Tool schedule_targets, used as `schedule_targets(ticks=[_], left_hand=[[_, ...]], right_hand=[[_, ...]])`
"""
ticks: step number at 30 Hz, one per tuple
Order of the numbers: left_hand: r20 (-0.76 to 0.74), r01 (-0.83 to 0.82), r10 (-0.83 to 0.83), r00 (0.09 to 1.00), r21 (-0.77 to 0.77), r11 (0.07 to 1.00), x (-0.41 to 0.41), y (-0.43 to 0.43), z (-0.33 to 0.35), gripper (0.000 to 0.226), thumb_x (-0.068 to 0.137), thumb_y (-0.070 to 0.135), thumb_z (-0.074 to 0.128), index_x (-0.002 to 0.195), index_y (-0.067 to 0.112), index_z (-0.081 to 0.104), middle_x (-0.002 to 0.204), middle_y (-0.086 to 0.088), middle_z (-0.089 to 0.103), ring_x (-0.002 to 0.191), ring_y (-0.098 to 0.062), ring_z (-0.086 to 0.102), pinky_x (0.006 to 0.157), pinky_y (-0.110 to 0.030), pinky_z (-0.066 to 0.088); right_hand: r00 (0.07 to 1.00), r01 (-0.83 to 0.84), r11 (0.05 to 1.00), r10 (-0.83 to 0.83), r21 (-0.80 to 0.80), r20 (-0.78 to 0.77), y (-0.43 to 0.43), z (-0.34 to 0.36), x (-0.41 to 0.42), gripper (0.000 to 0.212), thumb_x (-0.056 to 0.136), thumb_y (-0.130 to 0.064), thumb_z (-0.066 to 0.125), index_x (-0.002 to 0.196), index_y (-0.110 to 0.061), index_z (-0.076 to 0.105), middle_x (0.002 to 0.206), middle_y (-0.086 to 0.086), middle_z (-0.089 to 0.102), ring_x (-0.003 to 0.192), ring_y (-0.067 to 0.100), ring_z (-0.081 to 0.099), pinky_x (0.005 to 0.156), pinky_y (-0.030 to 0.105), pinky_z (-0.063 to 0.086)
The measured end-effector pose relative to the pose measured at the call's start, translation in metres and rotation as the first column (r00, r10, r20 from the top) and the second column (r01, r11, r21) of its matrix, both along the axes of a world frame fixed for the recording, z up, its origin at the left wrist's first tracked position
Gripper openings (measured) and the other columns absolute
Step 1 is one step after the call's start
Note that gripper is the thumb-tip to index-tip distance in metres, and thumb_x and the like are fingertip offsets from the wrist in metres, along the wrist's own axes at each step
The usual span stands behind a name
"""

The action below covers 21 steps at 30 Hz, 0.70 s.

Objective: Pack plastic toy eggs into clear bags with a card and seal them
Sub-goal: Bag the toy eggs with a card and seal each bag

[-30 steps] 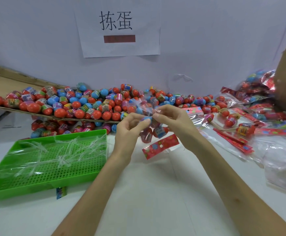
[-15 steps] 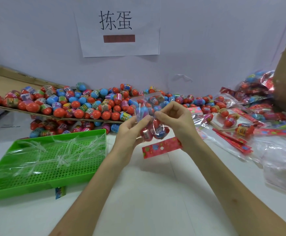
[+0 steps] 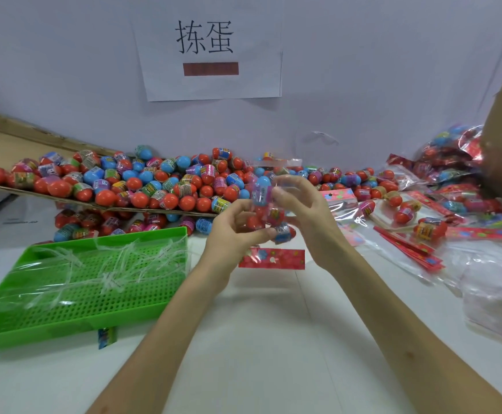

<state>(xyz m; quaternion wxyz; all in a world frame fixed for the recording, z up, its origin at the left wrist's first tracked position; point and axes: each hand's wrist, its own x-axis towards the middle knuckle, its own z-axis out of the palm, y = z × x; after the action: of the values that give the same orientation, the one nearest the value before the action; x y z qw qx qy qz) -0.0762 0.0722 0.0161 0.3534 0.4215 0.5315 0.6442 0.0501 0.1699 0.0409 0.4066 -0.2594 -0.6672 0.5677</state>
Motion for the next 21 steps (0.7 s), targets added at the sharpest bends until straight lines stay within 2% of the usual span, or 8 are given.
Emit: schedule_targets(ticks=[2, 6, 10, 14, 16, 18, 21], left_hand=[[-0.048, 0.028, -0.03, 0.998, -0.037, 0.999, 0.003, 0.001, -0.0012, 0.042, 0.081, 0.003, 0.083, 0.118, 0.016, 0.066, 0.108, -0.007, 0.078, 0.1, -0.025, 0.074, 0.083, -0.039, 0.06], [-0.073, 0.051, -0.053, 0.996, -0.032, 0.998, 0.0069, 0.0014, -0.0028, 0.029, 0.088, 0.015, 0.081, 0.111, 0.027, 0.069, 0.098, 0.0, 0.079, 0.086, -0.011, 0.072, 0.069, -0.022, 0.054], [-0.052, 0.019, -0.019, 0.998, 0.005, 1.0, 0.0044, 0.0013, -0.0026, 0.025, 0.091, 0.013, 0.077, 0.108, 0.03, 0.072, 0.093, 0.001, 0.079, 0.082, -0.009, 0.071, 0.069, -0.017, 0.054], [-0.069, 0.061, -0.061, 0.996, -0.012, 0.998, 0.0021, 0.0004, -0.0017, 0.026, 0.09, 0.011, 0.078, 0.112, 0.024, 0.072, 0.093, 0.003, 0.079, 0.085, -0.009, 0.072, 0.072, -0.019, 0.054], [-0.091, 0.054, -0.056, 0.994, -0.022, 0.998, 0.0031, 0.0006, -0.0027, 0.023, 0.09, 0.013, 0.078, 0.11, 0.023, 0.072, 0.091, -0.002, 0.078, 0.083, -0.011, 0.071, 0.07, -0.022, 0.054], [-0.093, 0.053, -0.057, 0.994, -0.041, 0.998, 0.0049, 0.001, -0.0036, 0.024, 0.09, 0.014, 0.078, 0.112, 0.02, 0.072, 0.098, -0.011, 0.078, 0.089, -0.021, 0.073, 0.074, -0.029, 0.058], [-0.065, 0.06, -0.063, 0.996, -0.054, 0.997, 0.0057, 0.0008, -0.0028, 0.023, 0.09, 0.015, 0.078, 0.113, 0.016, 0.072, 0.098, -0.007, 0.079, 0.087, -0.02, 0.076, 0.068, -0.028, 0.057]], right_hand=[[0.997, 0.036, 0.999, -0.037, -0.015, -0.07, 0.0018, 0.0011, 0.0012, 0.025, 0.095, -0.031, 0.067, 0.115, -0.018, 0.068, 0.111, -0.003, 0.072, 0.105, 0.017, 0.069, 0.089, 0.03, 0.057], [0.996, 0.037, 0.999, -0.036, 0.01, -0.085, 0.0052, 0.0007, 0.005, 0.004, 0.095, -0.017, 0.069, 0.097, -0.014, 0.072, 0.095, 0.0, 0.073, 0.096, 0.017, 0.07, 0.087, 0.032, 0.058], [1.0, -0.014, 0.998, 0.015, 0.067, -0.017, 0.0027, 0.0003, 0.004, 0.009, 0.096, -0.018, 0.067, 0.097, -0.01, 0.073, 0.095, 0.002, 0.073, 0.095, 0.014, 0.07, 0.086, 0.027, 0.058], [1.0, 0.028, 0.988, -0.027, 0.154, -0.013, 0.0012, 0.0005, 0.003, 0.012, 0.094, -0.017, 0.071, 0.105, -0.021, 0.072, 0.108, -0.004, 0.073, 0.102, 0.01, 0.069, 0.079, 0.021, 0.058], [0.999, 0.028, 0.985, -0.031, 0.169, 0.019, 0.0024, -0.0002, 0.0032, 0.008, 0.093, -0.019, 0.072, 0.098, -0.025, 0.074, 0.105, -0.005, 0.074, 0.101, 0.013, 0.07, 0.084, 0.026, 0.059], [0.998, 0.024, 0.981, -0.035, 0.192, 0.056, 0.0037, -0.0016, 0.004, 0.007, 0.093, -0.02, 0.073, 0.092, -0.028, 0.074, 0.097, -0.007, 0.075, 0.098, 0.015, 0.07, 0.086, 0.03, 0.059], [0.993, -0.013, 0.975, -0.013, 0.22, 0.117, 0.0042, -0.0033, 0.0047, 0.008, 0.092, -0.022, 0.074, 0.088, -0.029, 0.074, 0.09, -0.012, 0.074, 0.092, 0.006, 0.069, 0.077, 0.022, 0.055]])
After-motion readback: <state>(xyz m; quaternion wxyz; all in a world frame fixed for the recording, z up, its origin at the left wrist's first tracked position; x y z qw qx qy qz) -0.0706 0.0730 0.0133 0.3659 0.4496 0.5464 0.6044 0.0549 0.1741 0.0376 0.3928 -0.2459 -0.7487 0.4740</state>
